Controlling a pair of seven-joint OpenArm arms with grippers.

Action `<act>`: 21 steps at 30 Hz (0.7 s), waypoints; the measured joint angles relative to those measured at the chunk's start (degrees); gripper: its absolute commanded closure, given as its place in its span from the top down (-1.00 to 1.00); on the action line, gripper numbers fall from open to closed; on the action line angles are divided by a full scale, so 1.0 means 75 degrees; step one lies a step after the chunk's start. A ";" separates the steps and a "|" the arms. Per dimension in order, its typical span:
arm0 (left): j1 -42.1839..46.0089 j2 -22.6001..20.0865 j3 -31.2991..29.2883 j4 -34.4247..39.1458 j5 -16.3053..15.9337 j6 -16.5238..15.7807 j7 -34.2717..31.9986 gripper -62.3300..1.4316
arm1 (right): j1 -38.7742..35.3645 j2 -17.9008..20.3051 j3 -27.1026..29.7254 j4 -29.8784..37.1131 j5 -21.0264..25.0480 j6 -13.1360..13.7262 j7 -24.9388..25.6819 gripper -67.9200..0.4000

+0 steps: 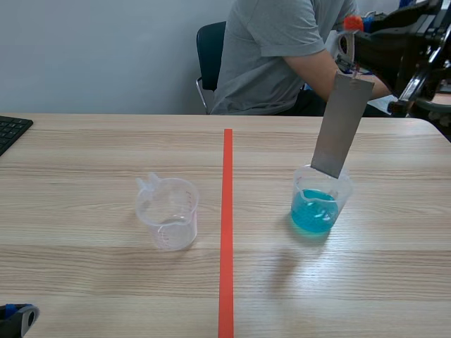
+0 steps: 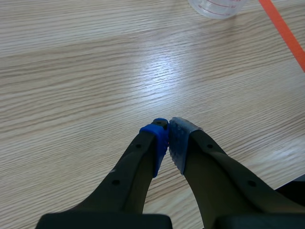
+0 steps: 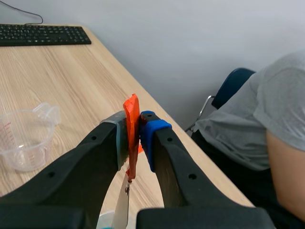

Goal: Do the redox reaction experiment.
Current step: 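Lower the plate into the blue solution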

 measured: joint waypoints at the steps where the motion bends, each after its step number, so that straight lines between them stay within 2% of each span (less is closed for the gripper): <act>1: 0.0000 0.0000 0.0000 0.0000 0.0000 0.0003 0.0020 -0.82 | 0.0000 -0.0082 0.0000 -0.0061 -0.0111 0.0000 0.0006 -0.94; 5: 0.0000 0.0000 0.0000 0.0000 -0.0003 0.0003 0.0032 -0.82 | 0.0000 -0.0443 -0.0003 -0.0303 -0.0536 0.0000 0.0017 -0.94; 10: 0.0000 0.0000 0.0000 -0.0035 0.0000 0.0015 0.0475 -0.82 | 0.0003 -0.0761 -0.0213 -0.0819 -0.1067 0.0000 0.0297 -0.94; 15: 0.0000 0.0000 0.0000 -0.0038 -0.0003 0.0338 0.0595 -0.82 | 0.0012 -0.1113 -0.0458 -0.1381 -0.1690 -0.0009 0.0592 -0.94; 21: -0.0017 0.0000 0.0000 -0.0038 0.0000 0.0367 0.0842 -0.82 | 0.0230 -0.1472 -0.0825 -0.2294 -0.2387 -0.0012 0.0976 -0.94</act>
